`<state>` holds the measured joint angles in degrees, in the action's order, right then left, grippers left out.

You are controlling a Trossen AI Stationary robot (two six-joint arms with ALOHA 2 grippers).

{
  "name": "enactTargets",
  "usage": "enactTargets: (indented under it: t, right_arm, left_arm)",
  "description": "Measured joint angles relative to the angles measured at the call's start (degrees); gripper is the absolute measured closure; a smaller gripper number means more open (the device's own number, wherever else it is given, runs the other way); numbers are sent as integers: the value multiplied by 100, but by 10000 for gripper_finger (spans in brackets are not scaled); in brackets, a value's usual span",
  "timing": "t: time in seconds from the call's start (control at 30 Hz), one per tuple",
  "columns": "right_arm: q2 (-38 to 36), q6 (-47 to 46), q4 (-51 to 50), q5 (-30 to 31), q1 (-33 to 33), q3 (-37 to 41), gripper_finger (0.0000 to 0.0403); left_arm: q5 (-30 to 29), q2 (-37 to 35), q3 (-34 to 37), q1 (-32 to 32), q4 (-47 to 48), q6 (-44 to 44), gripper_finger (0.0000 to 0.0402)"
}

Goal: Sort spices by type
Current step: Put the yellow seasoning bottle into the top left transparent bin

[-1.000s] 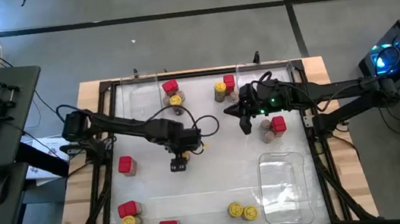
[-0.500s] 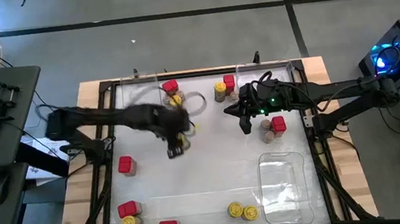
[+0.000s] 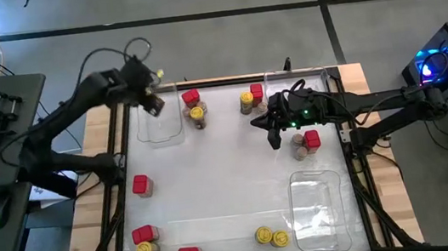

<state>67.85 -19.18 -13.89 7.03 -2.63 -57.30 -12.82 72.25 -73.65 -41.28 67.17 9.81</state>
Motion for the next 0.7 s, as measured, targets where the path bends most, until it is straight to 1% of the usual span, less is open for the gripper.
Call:
enactTargets:
  t: [0.1,0.2,0.33,0.47,0.53,0.7]
  right_arm:
    - [0,0,-2,0,0,0,403]
    - [0,0,1,0,0,0,403]
    - [0,9,1,54,0,2,403]
    - [0,14,2,85,0,2,403]
    - [0,16,0,87,0,2,403]
    - [0,17,0,87,0,2,403]
  left_arm:
    - [74,446,1,-580,-83,-72,213]
    - [270,947,2,-919,-149,36,213]
    - [329,1502,7,-1144,-479,89,213]
    - [319,1887,7,-1336,-899,633,213]
    - [325,2059,7,-1413,-913,908,213]
    - [326,2269,7,-1566,-877,1225,213]
